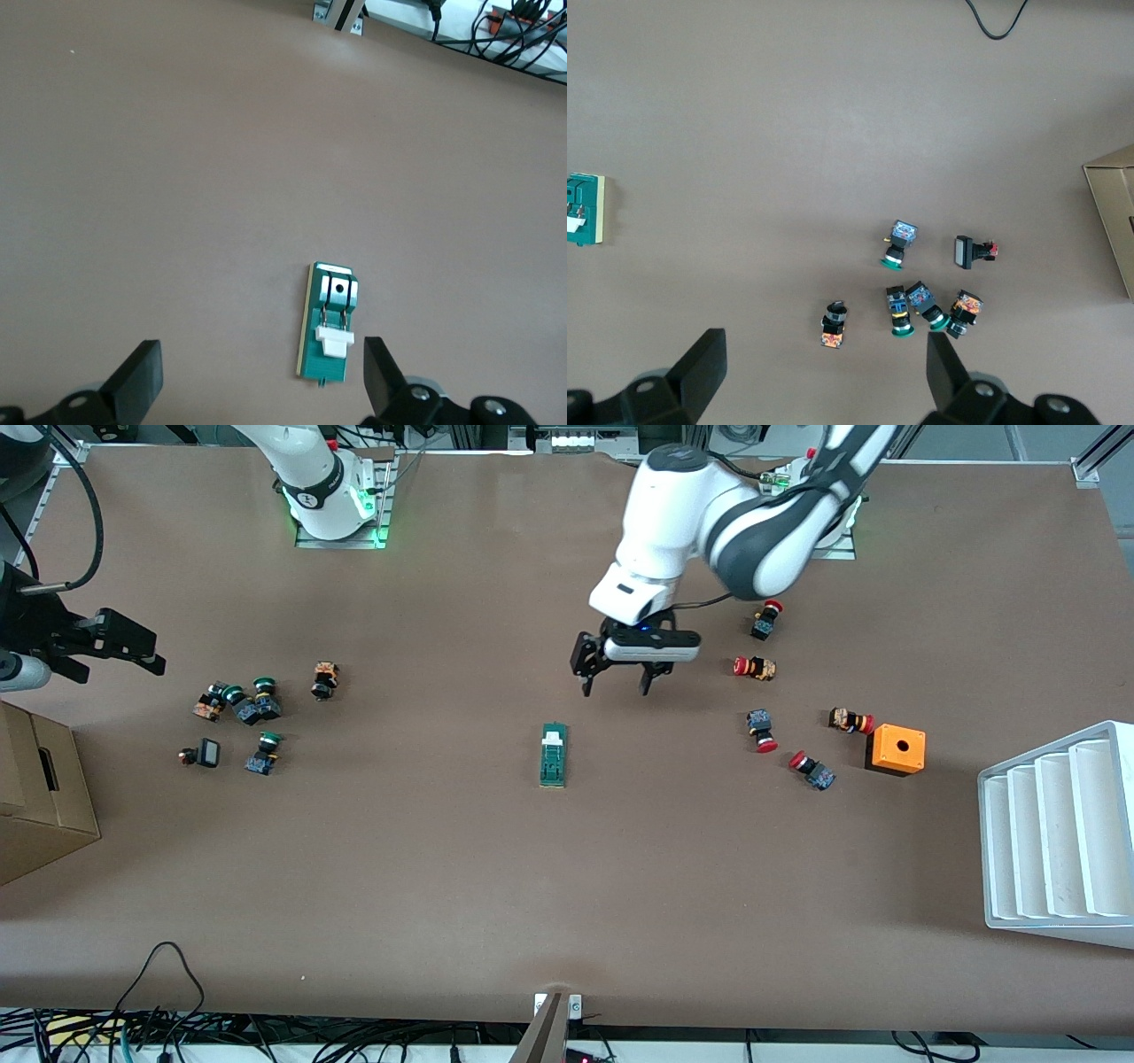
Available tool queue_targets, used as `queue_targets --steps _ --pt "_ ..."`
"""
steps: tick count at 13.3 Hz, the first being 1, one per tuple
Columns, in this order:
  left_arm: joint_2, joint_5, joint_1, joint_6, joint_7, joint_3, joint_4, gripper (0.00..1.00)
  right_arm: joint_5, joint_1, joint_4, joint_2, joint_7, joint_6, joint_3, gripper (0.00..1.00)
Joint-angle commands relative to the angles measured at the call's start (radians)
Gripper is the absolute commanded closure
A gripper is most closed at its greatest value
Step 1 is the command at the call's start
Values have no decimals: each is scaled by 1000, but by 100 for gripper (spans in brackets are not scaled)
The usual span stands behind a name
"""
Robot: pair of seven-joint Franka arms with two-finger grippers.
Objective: Close load switch with both arms
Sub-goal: 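Move the left gripper over the green load switch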
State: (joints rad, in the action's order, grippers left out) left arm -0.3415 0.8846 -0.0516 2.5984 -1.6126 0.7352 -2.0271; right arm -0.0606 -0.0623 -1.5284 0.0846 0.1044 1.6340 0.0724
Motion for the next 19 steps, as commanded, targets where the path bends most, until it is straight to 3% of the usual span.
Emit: queue_targets --steps 1,3,7,12,15,19 --pt "-102 235 -53 -53 -212 0 61 0 -19 18 19 6 14 -13 -2 0" --pt "-135 287 -103 -72 -274 -10 68 0 -18 16 19 6 15 -13 -3 0" --pt "-238 596 -192 -202 -544 -10 117 0 -19 33 16 6 44 -17 -2 0" --pt "-388 842 -312 -391 -743 -19 180 0 -13 67 13 64 126 -54 0 0" --pt "-436 988 -434 -455 -898 -123 183 0 5 75 13 84 259 -46 1 0" --pt "-475 995 -580 -466 -946 -253 217 0 -1 70 51 154 267 -22 -2 1"
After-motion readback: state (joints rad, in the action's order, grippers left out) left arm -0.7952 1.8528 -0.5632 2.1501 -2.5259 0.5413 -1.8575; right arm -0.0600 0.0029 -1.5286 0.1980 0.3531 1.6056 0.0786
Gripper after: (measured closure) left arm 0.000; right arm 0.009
